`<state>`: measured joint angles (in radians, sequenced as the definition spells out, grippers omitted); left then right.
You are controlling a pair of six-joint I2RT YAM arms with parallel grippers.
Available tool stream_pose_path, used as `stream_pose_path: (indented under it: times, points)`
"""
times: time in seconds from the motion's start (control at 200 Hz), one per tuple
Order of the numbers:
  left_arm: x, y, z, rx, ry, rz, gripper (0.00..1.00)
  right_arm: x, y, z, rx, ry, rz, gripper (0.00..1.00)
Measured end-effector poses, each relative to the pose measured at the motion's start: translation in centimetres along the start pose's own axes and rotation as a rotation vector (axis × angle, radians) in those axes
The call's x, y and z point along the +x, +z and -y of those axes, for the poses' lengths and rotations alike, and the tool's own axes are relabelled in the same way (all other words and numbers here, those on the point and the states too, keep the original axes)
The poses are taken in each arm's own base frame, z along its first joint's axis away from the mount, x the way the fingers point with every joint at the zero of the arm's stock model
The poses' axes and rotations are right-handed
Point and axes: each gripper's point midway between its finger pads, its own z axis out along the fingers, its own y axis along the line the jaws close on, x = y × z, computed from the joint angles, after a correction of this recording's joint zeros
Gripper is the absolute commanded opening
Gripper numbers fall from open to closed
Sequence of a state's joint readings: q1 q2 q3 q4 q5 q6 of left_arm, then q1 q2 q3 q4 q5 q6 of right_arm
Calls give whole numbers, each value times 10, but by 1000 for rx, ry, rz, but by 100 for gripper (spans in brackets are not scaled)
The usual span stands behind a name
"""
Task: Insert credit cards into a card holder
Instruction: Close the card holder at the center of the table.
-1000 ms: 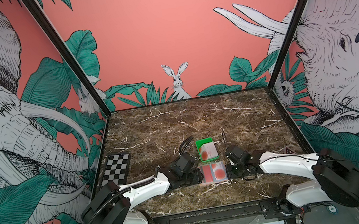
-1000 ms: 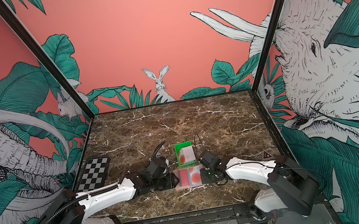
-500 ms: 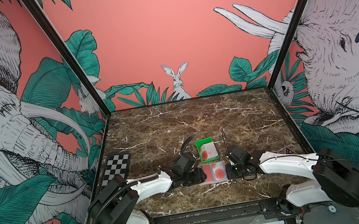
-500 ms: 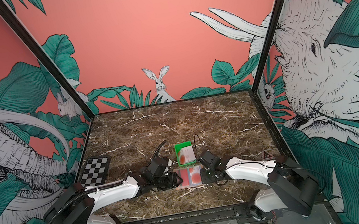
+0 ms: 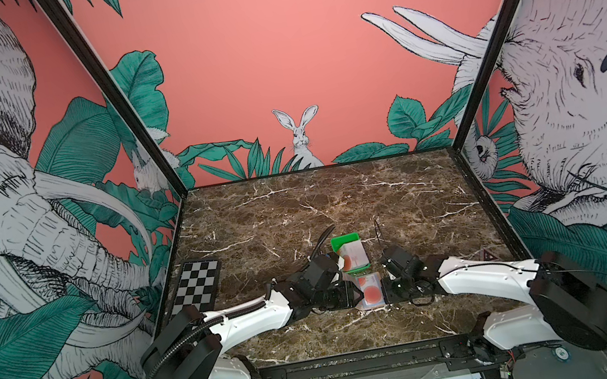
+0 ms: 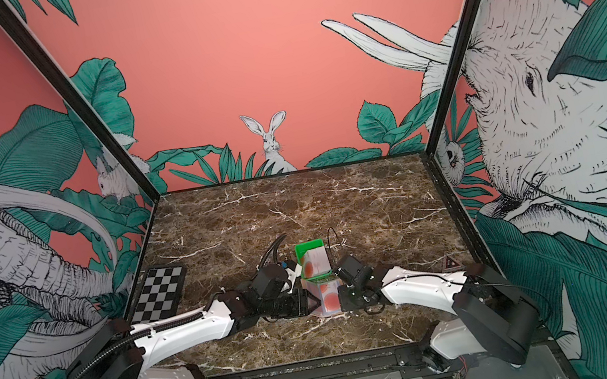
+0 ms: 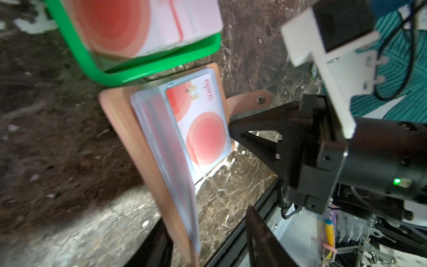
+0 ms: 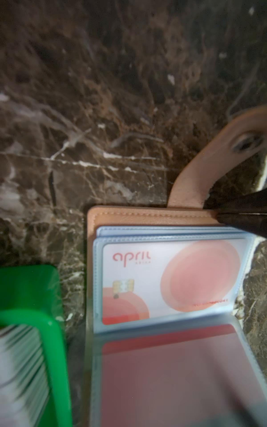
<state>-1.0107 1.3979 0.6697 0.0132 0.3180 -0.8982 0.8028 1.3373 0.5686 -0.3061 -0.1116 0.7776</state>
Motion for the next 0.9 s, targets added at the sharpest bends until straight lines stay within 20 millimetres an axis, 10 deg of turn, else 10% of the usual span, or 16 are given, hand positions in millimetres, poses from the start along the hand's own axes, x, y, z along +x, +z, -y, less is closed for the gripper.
stream_pose_path:
  times: [0.34, 0.9]
  points:
    - [-1, 24, 25, 67, 37, -20, 52, 0, 0, -2, -12, -5, 11, 4]
    - [-4, 47, 10, 11, 25, -9, 39, 4, -2, 3, -3, 5, 28, 8]
